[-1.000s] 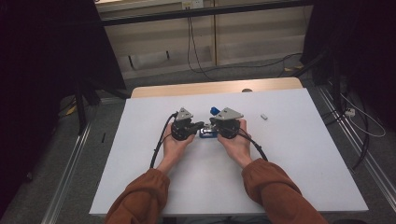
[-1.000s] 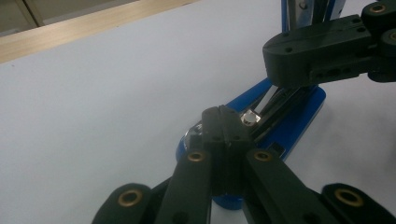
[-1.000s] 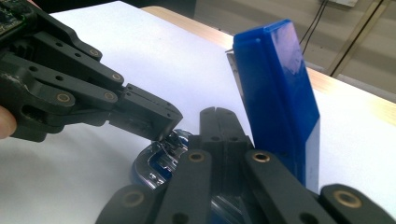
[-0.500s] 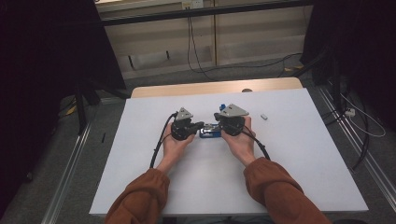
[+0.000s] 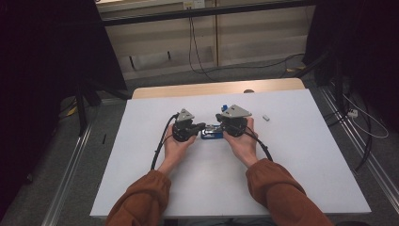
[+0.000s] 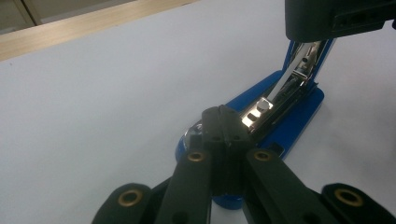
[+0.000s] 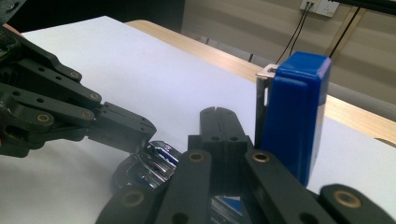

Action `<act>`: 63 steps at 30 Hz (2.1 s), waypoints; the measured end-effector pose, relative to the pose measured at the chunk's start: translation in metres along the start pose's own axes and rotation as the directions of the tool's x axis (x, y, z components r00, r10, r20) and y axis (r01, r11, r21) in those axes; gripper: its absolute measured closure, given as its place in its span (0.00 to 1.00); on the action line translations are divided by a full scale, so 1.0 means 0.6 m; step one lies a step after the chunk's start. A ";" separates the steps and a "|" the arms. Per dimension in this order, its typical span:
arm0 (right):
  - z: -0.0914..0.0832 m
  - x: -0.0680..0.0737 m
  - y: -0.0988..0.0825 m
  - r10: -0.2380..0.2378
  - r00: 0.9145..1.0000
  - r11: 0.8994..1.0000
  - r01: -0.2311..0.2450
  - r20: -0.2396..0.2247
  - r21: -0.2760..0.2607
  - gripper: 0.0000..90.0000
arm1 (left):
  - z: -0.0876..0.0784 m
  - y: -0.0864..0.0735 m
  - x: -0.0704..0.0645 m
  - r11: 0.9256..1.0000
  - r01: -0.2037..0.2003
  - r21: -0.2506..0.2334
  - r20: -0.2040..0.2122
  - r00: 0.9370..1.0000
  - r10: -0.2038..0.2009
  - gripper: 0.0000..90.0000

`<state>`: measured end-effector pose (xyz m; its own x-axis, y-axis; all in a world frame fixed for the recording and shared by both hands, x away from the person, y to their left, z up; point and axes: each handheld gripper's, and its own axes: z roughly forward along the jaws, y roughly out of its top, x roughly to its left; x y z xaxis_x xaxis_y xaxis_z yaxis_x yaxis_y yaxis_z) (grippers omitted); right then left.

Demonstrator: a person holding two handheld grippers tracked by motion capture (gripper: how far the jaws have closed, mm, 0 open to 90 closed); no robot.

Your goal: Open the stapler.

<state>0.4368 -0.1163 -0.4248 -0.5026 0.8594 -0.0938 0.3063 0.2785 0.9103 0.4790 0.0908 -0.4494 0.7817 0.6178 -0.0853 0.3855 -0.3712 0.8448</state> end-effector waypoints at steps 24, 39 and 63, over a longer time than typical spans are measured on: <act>-0.009 -0.008 0.003 0.015 1.000 1.000 -0.015 0.013 -0.012 1.00 | 0.000 0.000 -0.001 1.000 -0.010 -0.001 -0.006 1.000 0.010 1.00; -0.025 -0.029 0.001 0.050 0.998 0.998 -0.049 0.040 -0.028 1.00 | 0.000 0.000 -0.001 1.000 -0.006 -0.001 -0.007 1.000 0.006 1.00; -0.050 -0.071 -0.007 0.093 0.993 0.995 -0.091 0.075 -0.027 1.00 | 0.000 0.001 -0.003 1.000 -0.017 0.006 -0.012 1.000 0.017 1.00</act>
<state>0.4325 -0.1668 -0.4126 -0.4094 0.9115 -0.0389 0.3292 0.1874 0.9255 0.4777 0.0897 -0.4488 0.7821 0.6198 -0.0648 0.3755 -0.3856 0.8428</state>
